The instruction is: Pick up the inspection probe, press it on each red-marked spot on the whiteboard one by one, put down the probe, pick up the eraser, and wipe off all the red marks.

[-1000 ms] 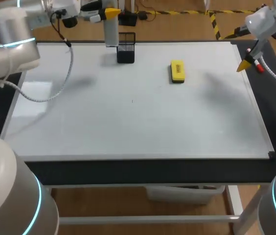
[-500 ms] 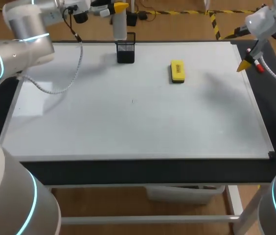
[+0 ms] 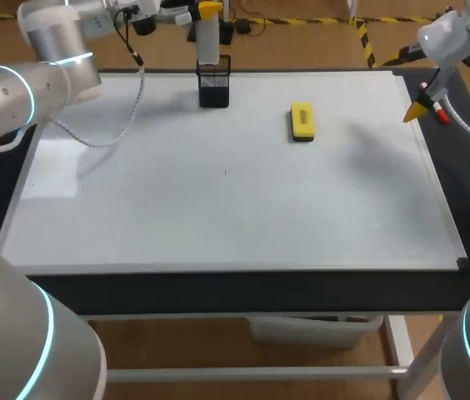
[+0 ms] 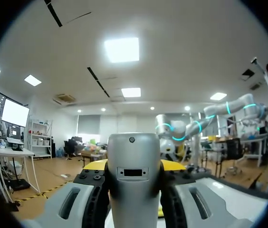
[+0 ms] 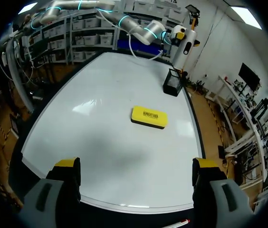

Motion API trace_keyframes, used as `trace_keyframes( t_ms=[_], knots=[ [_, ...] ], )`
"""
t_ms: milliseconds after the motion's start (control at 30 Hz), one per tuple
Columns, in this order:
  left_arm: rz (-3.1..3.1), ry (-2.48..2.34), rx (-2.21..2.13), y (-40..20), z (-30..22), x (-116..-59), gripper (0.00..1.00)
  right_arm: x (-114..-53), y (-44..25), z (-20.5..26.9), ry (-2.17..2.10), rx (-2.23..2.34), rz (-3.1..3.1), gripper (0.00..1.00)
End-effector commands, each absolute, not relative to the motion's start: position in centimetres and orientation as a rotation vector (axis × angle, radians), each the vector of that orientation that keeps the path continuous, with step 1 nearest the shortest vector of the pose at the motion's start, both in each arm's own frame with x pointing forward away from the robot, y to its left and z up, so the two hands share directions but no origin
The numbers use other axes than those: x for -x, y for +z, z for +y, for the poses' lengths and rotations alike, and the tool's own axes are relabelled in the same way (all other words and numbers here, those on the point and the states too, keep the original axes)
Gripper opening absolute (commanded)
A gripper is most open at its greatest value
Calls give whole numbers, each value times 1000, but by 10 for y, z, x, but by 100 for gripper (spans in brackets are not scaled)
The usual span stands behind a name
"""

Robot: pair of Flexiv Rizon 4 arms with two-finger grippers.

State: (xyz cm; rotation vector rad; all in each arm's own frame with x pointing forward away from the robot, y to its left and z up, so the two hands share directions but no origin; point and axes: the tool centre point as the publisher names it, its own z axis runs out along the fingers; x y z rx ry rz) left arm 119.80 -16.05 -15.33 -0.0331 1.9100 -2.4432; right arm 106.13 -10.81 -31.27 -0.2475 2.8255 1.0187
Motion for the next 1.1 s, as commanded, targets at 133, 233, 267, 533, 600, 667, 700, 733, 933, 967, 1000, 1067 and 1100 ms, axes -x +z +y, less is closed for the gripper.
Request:
trace_keyframes(
  t_ms=[133, 233, 267, 533, 600, 667, 700, 733, 933, 967, 1000, 1067, 1100],
  knots=[
    [1986, -2585, -281, -166, -165, -1206, 0, -1061, -312, -108, 1014, 250, 2828, 100],
    [1988, -2588, -288, -168, -165, -1207, 0, -1061, -312, -108, 1014, 250, 2828, 100],
    [1986, -2592, -287, -169, -165, -1208, 0, -1061, -312, -108, 1014, 250, 2828, 100],
    [1986, -2613, -289, -179, -168, -1207, 0, -1061, -312, -108, 1014, 250, 2828, 100],
    [1987, -2614, -291, -182, -169, -1209, 0, -1061, -312, -108, 1014, 250, 2828, 100],
    [1986, -2616, -291, -184, -169, -1210, 0, -1061, -312, -108, 1014, 250, 2828, 100],
    [1987, -2616, -290, -185, -169, -1209, 0, -1061, -312, -108, 1014, 250, 2828, 100],
    [1988, -2615, -288, -188, -170, -1211, 0, -1061, -312, -108, 1014, 250, 2828, 100],
    [2018, -2610, -280, -199, -172, -1210, 0, -1061, -312, -108, 1014, 250, 2828, 100],
    [2022, -2612, -279, -201, -173, -1210, 0, -1061, -312, -108, 1014, 250, 2828, 100],
    [2033, -2610, -278, -204, -173, -1211, 0, -1061, -312, -108, 1014, 250, 2828, 100],
    [2040, -2610, -279, -209, -174, -1212, 0, -1061, -312, -108, 1014, 250, 2828, 100],
    [2041, -2611, -280, -210, -174, -1210, 0, -1061, -312, -108, 1014, 250, 2828, 100]
  ],
)
